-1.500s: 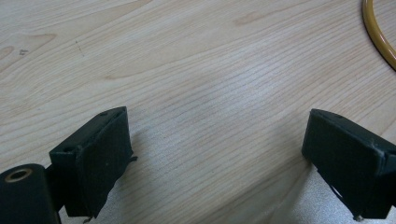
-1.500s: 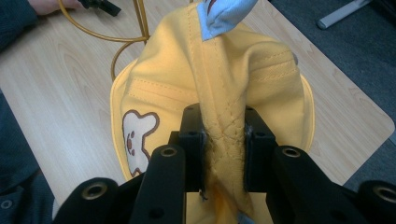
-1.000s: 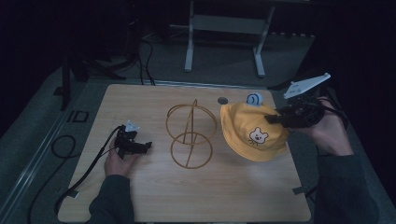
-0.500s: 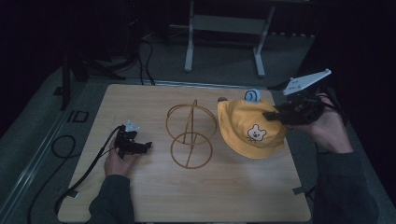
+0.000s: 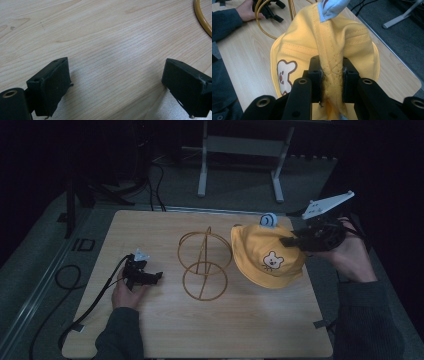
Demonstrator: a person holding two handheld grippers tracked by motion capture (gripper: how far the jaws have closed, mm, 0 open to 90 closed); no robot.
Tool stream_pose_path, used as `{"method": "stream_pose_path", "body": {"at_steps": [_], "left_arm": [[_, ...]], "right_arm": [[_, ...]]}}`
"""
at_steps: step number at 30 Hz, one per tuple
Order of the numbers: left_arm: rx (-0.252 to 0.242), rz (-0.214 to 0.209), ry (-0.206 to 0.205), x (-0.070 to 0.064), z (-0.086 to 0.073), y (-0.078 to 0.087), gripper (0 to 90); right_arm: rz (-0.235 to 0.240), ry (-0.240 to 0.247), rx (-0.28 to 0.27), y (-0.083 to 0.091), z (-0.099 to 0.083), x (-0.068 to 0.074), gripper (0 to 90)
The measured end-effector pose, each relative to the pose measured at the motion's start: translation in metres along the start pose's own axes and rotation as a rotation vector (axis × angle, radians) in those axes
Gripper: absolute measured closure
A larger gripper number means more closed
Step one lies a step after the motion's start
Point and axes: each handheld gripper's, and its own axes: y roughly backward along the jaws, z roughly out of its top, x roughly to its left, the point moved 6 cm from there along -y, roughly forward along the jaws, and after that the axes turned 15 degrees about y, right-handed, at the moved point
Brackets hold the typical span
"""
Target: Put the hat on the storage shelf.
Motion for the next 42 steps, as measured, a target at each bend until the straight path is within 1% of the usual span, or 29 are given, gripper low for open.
{"method": "stream_pose_path", "body": {"at_steps": [16, 24, 38, 42], "left_arm": [[0.0, 0.0, 0.0, 0.0, 0.0, 0.0, 8.0], [0.0, 0.0, 0.0, 0.0, 0.0, 0.0, 8.0], [0.0, 0.0, 0.0, 0.0, 0.0, 0.0, 8.0], [0.0, 0.0, 0.0, 0.0, 0.0, 0.0, 7.9]], "right_arm": [[-0.008, 0.014, -0.017, 0.001, 0.013, -0.001, 75.0], [-0.008, 0.033, -0.026, -0.001, 0.021, 0.0, 75.2], [-0.011, 0.047, -0.031, 0.0, 0.029, -0.001, 75.2], [-0.009, 0.057, -0.033, 0.0, 0.032, -0.001, 75.2]]}}
